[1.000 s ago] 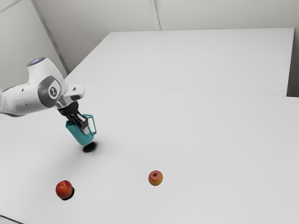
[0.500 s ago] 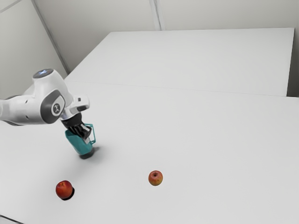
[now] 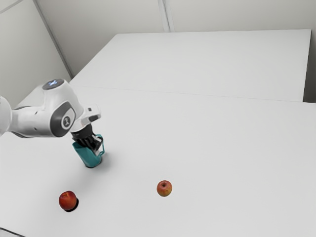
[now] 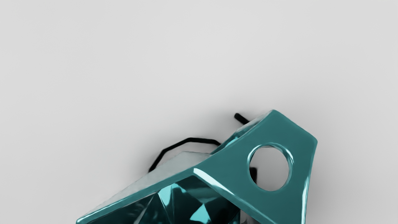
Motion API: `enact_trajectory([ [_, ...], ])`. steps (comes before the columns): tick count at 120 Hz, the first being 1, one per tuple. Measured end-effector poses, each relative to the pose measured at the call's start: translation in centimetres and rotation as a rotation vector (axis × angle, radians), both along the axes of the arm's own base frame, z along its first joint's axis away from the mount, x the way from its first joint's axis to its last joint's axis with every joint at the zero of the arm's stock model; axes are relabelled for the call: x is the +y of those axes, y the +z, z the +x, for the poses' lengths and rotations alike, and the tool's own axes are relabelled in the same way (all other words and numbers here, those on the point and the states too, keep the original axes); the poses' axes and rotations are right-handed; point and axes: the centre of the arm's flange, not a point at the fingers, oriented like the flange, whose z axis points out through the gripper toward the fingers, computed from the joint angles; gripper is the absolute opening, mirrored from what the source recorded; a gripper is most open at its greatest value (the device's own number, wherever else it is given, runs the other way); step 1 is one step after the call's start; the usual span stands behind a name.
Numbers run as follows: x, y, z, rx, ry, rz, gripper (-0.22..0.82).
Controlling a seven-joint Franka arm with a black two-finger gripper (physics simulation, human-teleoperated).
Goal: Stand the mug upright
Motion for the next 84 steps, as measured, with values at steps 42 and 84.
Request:
enact_trajectory([
  [42, -0.3, 0.3, 0.4, -0.001, 0.019, 0.006, 0.33],
  [84, 0.3, 4.4, 0.9, -0.027, 0.010, 0.027, 0.55],
])
